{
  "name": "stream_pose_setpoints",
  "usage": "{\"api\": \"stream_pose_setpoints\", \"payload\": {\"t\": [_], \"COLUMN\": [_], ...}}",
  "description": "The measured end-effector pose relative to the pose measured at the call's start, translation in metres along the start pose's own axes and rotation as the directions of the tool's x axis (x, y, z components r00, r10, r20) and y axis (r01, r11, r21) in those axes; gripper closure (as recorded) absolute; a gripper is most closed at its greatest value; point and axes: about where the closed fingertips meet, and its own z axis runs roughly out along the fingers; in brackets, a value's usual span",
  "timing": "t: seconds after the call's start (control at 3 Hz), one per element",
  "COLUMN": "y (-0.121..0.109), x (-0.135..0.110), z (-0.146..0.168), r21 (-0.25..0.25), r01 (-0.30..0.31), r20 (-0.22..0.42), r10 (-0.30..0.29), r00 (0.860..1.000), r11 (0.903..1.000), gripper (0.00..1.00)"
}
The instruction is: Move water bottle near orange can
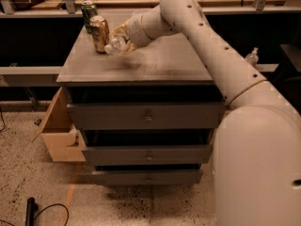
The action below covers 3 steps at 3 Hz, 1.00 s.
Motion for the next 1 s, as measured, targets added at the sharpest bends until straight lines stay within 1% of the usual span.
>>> {"api": "stream_pose_setpoints", "payload": {"t": [0.33,0.67,1.0], "y": [-0.005,-0.003,-0.001], "x": [-0.005,-0.006,-0.006], "z": [0.025,0.036,0.038], "r21": [0.005,-0.001,0.0], "r01": [0.0,-0.034,-0.067], "r20": [0.04,0.048,0.042], "r10": [-0.001,0.034,0.067], "r00": [0.999,0.998,0.997], "r11": [1.0,0.9994,0.9977], "gripper": [1.0,0.82,0.59]}}
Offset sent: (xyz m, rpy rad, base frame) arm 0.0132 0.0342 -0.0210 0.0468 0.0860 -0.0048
